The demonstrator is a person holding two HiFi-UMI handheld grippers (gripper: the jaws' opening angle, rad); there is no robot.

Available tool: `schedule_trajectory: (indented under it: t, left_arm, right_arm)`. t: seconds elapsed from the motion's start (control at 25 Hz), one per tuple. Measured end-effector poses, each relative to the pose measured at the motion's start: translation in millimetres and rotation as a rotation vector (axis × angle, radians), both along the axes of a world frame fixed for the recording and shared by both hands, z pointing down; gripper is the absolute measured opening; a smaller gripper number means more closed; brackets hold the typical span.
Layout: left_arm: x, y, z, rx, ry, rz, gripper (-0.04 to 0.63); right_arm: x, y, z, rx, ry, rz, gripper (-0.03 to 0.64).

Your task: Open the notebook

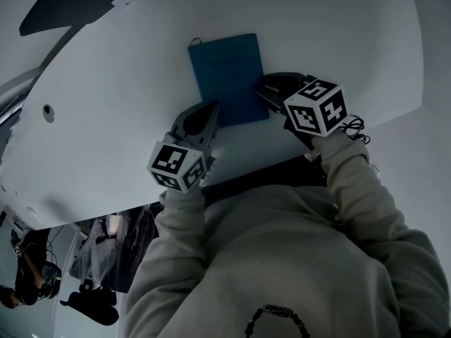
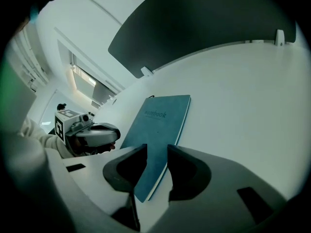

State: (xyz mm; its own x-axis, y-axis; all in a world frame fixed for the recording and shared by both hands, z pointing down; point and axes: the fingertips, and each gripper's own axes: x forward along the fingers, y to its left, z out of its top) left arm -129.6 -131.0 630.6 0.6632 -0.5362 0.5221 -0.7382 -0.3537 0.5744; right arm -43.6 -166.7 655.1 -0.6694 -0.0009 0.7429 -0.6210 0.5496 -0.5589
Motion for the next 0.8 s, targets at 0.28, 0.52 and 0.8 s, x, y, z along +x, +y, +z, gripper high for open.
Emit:
schedule_trajectory:
  t: [0.28, 0.52, 0.8]
  left_arm:
    - [6.5, 7.4, 13.9, -0.027, -0.017, 0.045, -0.005]
    - [5.7, 3.0, 18.0, -0.064, 0.054, 0.008, -0.005]
    - [10.1, 5.0, 18.8, -0.062, 0.019, 0.03, -0.005]
  right_arm:
    - [10.7, -0.8, 14.7, -0.025, 0.044, 0.026, 0.141]
    - [-0.9, 3.2, 7.0, -0.108, -0.061, 0.058, 0.14]
    - [0.2, 3.5, 9.8, -0.101, -0.036, 0.038, 0.14]
